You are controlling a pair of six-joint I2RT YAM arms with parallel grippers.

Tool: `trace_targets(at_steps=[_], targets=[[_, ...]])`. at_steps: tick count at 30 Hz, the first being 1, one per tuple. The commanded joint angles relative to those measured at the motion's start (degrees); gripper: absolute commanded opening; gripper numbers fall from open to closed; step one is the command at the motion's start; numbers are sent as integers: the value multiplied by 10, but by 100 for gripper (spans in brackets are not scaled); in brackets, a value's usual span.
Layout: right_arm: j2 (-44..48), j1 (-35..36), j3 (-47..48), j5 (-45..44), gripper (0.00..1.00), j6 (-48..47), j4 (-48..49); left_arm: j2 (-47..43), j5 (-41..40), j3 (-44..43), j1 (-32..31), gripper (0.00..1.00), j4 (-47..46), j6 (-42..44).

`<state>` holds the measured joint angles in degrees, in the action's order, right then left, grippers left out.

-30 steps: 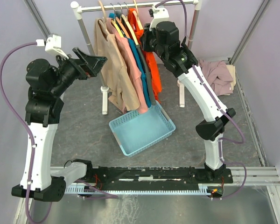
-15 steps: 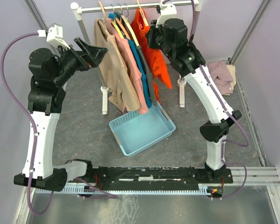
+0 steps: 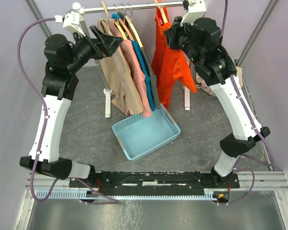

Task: Remove the t-shirt from the hanger
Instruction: Pick up the hanger from the clothesline.

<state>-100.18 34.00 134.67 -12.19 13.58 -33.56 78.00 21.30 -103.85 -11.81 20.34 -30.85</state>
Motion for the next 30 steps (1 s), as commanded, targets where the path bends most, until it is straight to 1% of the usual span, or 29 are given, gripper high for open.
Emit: trace_targets(at_steps=[1,4,8,11,15,19,26,30], targets=[[40,-3,1,31,1,-6,57,35,2,-59,-37,99,-43,18],[63,-3,-22,45,1,4,53,68,-6,-95,-71,99,-39,32],[123,-3,-101,56,1,20,66,113,-18,-149,-105,99,-21,51],[163,-3,-154,58,1,36,73,131,-34,-165,-116,99,-20,51],[208,-3,-200,75,1,56,74,149,-43,-179,-124,99,-21,49],[246,-3,-232,89,1,72,73,173,-49,-201,-137,99,-16,48],[299,-4,-263,115,1,106,67,225,-57,-278,-177,99,7,60],[324,-4,-292,114,1,128,67,236,-56,-288,-200,99,7,59]])
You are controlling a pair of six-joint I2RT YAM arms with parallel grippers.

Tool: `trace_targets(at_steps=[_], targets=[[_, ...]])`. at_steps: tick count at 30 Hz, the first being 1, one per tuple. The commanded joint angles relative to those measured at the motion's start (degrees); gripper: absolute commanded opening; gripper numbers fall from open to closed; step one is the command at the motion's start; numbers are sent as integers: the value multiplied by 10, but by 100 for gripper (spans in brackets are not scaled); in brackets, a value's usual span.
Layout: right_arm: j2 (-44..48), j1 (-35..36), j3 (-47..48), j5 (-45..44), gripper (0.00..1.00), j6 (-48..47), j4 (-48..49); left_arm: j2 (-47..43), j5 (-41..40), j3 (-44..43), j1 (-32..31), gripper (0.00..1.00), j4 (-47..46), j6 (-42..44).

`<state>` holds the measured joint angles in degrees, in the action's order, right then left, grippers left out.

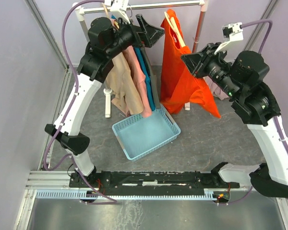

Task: Remove the t-shirt from the hanger
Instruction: Pick up the hanger from the clothesline.

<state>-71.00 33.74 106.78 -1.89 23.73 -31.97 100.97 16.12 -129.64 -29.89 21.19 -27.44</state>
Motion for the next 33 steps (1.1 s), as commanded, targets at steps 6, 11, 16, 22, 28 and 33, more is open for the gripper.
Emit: trace_targets(at_steps=[6,11,16,22,28,33], targets=[[54,-2,-43,13,1,54,60,2,-24,-12,-54,99,-7,36],[67,-1,-60,20,1,77,72,7,-40,-7,-64,99,-8,39],[78,-1,-67,19,1,87,74,12,-77,-5,-71,99,-3,44],[92,-1,-72,18,1,92,68,-3,-111,24,-72,99,3,52],[99,-1,-80,22,1,102,69,1,-107,26,-73,98,-6,47],[104,-1,-88,24,1,105,69,3,-90,26,-78,97,-30,37]])
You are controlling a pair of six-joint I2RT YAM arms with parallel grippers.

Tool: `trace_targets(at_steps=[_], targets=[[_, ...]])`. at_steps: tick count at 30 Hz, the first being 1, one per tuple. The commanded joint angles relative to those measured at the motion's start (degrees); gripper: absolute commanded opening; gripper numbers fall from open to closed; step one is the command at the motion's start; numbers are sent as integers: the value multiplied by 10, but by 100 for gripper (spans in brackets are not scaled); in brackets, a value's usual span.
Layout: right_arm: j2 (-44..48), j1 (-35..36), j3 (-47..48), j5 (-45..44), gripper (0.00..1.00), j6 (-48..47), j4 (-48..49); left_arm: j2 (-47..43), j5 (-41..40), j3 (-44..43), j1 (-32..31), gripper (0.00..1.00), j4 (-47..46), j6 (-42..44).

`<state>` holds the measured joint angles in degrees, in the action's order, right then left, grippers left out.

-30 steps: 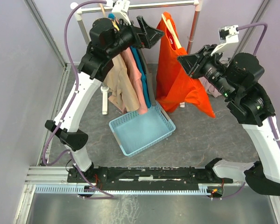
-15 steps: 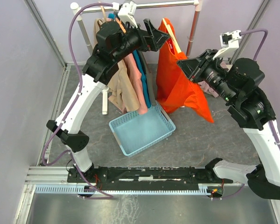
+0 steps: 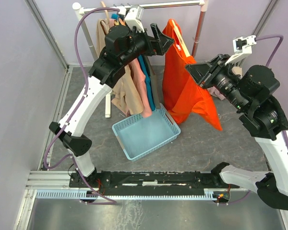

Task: Remove the t-shirt from the hanger
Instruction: Pick up the hanger from the clothesline.

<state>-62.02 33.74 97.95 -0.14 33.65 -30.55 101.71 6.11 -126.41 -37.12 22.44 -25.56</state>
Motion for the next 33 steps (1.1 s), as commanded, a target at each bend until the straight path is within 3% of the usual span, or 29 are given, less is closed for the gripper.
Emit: trace_targets(at_steps=[1,9,20,24,26,29,33], targets=[[14,-1,-1,6,1,5,54,-5,15,-6,-6,97,-49,15],[15,-1,-2,8,1,7,58,7,21,-10,-15,92,-56,9],[16,-1,0,11,1,11,58,34,29,-36,-22,55,-49,8],[15,-2,0,12,1,19,56,38,31,-45,-25,23,-49,7],[13,-1,0,6,1,27,52,37,36,-49,-27,12,-51,8],[3,-2,9,0,1,38,41,35,52,-59,-29,3,-54,7],[-4,-2,-6,0,1,61,58,27,81,-64,-31,3,-55,12]])
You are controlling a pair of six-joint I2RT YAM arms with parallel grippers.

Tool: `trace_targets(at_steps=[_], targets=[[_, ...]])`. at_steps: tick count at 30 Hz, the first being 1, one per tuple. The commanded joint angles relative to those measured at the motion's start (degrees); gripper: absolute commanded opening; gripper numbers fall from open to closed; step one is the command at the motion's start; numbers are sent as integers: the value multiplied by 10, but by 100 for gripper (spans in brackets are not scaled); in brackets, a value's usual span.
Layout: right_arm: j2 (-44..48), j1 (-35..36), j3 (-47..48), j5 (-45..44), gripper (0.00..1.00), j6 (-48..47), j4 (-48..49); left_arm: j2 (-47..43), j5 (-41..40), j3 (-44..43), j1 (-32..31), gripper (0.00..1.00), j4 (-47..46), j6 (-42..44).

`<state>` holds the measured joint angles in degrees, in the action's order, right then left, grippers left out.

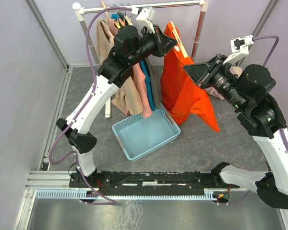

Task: Remove the t-shirt from the hanger
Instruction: Pick up the hanger from the clothesline.

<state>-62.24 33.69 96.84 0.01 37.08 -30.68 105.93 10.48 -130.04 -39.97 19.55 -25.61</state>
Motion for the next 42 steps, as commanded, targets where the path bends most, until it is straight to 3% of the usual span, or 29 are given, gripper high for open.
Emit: trace_targets(at_steps=[1,9,22,26,33,38,42], targets=[[-2,-1,1,-1,1,29,66,-19,46,-25,-4,3,-26,13],[9,-5,-39,-14,1,51,99,-80,82,45,-33,3,-23,18],[26,-46,-82,10,1,96,138,-124,75,80,-56,5,38,29],[30,-55,-87,26,1,109,149,-138,45,106,-56,38,43,36],[33,-65,-90,47,1,123,153,-142,-7,99,-55,73,46,65],[33,-69,-95,65,1,140,157,-170,-43,145,-56,87,-40,107],[30,-70,-97,84,1,157,161,-190,-37,196,-55,89,-129,151]])
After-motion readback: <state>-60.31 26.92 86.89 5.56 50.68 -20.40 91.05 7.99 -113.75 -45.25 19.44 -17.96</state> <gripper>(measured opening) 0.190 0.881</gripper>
